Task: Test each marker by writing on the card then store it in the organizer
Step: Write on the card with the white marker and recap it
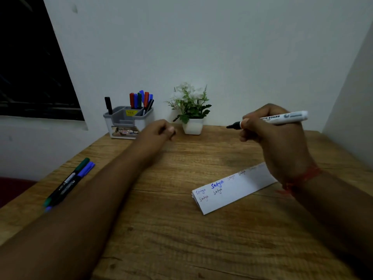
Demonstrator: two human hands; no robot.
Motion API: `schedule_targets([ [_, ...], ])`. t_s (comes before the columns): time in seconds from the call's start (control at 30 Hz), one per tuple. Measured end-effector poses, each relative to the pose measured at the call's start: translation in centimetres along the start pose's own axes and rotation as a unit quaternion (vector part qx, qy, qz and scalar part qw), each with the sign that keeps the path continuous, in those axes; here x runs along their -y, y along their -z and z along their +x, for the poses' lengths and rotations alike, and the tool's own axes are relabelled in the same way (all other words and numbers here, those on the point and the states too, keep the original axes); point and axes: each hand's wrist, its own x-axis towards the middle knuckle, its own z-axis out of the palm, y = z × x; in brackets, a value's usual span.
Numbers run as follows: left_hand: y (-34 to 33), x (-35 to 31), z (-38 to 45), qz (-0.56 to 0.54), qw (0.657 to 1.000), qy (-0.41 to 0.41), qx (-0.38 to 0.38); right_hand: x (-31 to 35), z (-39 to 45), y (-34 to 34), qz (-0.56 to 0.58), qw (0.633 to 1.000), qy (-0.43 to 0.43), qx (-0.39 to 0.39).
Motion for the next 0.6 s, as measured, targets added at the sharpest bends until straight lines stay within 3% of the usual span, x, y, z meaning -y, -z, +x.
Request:
schedule_targets([
  [0.13,-4.4,-1.2,-0.4,0.143,0.98,-0.102,0.097,-2.0,-0.4,-0.3,-0.054,0.997,-0.061,0.018],
  [0.23,-5.3,-0.7,-0.2,0.188,0.967,-0.136,0.107,-2.6,-0.3,-0.2,-0.059,0.995,-0.082,0.017],
  [0.6,-5.1,-0.4,-0.2,0.248,0.957,-0.107,0.106,-2.9,-0.8,-0.5,-0.107,0.988,-0.106,0.029],
])
